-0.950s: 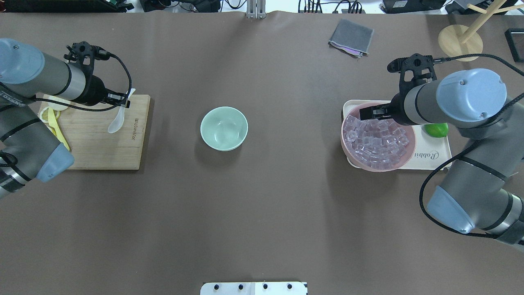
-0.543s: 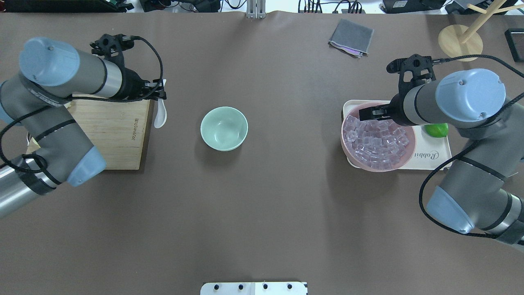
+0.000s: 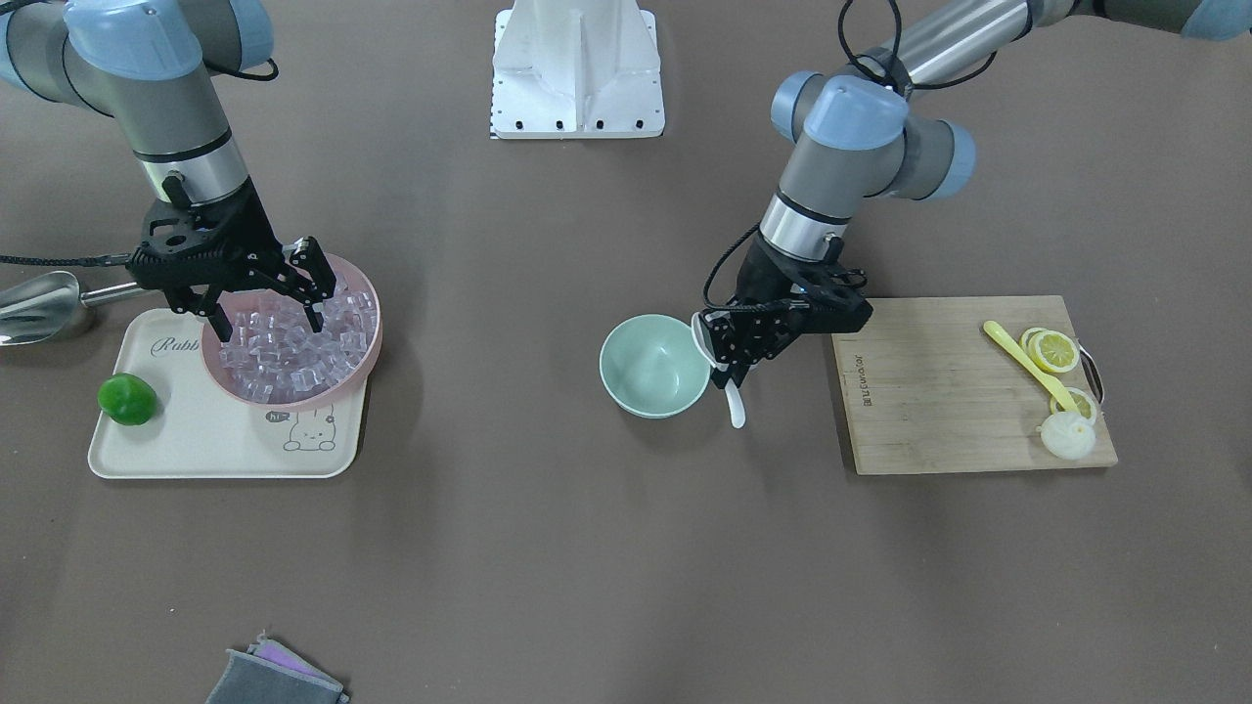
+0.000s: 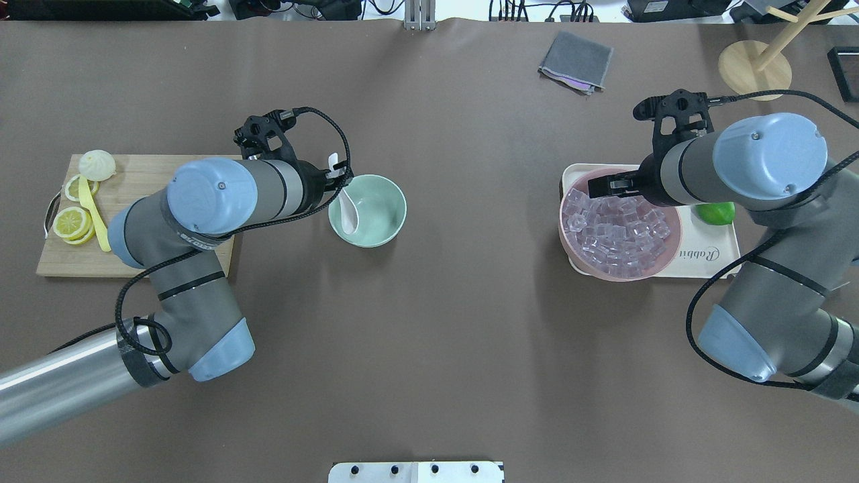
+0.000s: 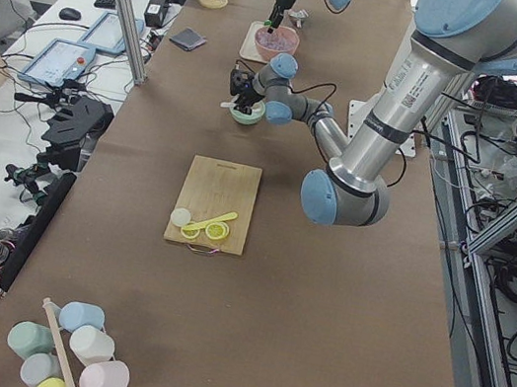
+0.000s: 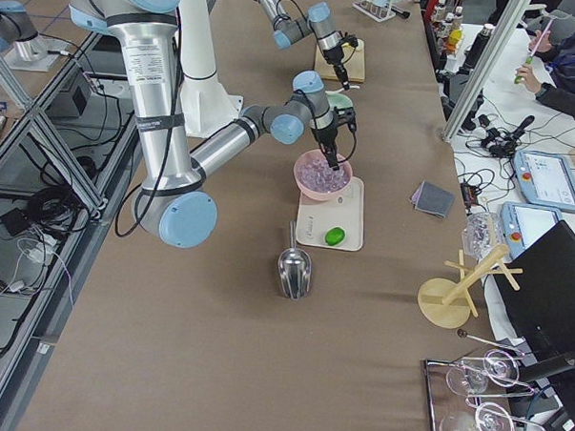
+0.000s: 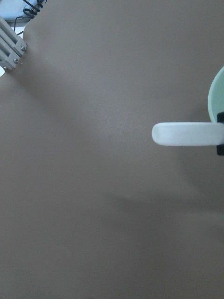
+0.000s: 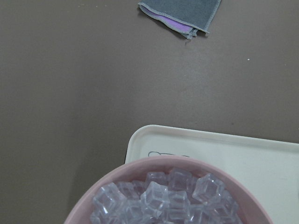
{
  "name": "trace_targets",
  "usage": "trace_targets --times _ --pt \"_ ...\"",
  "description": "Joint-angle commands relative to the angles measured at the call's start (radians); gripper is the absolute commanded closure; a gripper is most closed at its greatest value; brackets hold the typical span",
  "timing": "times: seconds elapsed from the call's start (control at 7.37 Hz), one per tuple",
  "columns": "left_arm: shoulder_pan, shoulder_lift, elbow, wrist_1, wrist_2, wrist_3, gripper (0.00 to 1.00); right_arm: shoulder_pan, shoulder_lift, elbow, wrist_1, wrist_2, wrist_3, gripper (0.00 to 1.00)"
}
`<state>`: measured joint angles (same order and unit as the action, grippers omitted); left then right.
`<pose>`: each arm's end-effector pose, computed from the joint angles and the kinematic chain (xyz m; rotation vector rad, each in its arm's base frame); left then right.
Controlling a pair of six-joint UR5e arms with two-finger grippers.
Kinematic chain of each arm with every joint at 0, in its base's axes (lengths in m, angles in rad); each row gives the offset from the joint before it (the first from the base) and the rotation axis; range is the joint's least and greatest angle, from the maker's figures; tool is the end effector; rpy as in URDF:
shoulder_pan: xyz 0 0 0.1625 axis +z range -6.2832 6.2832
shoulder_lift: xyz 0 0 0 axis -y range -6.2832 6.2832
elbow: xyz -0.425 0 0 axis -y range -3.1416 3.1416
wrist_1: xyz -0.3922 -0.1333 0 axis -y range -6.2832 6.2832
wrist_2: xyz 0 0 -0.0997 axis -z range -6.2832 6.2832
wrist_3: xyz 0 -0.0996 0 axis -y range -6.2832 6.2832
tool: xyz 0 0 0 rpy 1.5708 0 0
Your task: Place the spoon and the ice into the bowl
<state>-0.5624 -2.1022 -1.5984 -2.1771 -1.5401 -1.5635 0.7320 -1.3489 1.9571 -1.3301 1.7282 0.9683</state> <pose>0.5014 -0.4772 0.2685 0.3579 1.1246 -0.5080 -0.3343 -0.4586 0.3432 0.4081 -0.7568 0.0546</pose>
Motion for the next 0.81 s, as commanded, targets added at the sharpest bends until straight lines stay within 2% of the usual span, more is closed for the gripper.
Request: trace_targets --times 0.0,0.14,0.41,0.54,0.68 --pt "0.033 -0.013 0.018 -0.001 0.044 -0.010 0.71 -0.005 0.001 0.000 0.005 -0.004 0.001 0.01" --pt "0.033 -0.013 0.017 -0.001 0.045 -0.007 0.57 -0.006 0.001 0.003 0.006 -0.004 0.001 0.01" --pt "0.052 -0.012 0.009 -0.003 0.046 -0.003 0.46 -0.006 0.001 0.003 0.006 -0.004 0.001 0.01" --pt "0.050 -0.007 -0.014 -0.003 0.046 0.006 0.01 -0.006 0.001 0.005 0.006 -0.004 0.003 0.01" --pt "0.039 0.002 -0.062 0.005 0.025 0.116 0.01 -0.006 0.001 0.003 -0.001 -0.003 0.007 0.01"
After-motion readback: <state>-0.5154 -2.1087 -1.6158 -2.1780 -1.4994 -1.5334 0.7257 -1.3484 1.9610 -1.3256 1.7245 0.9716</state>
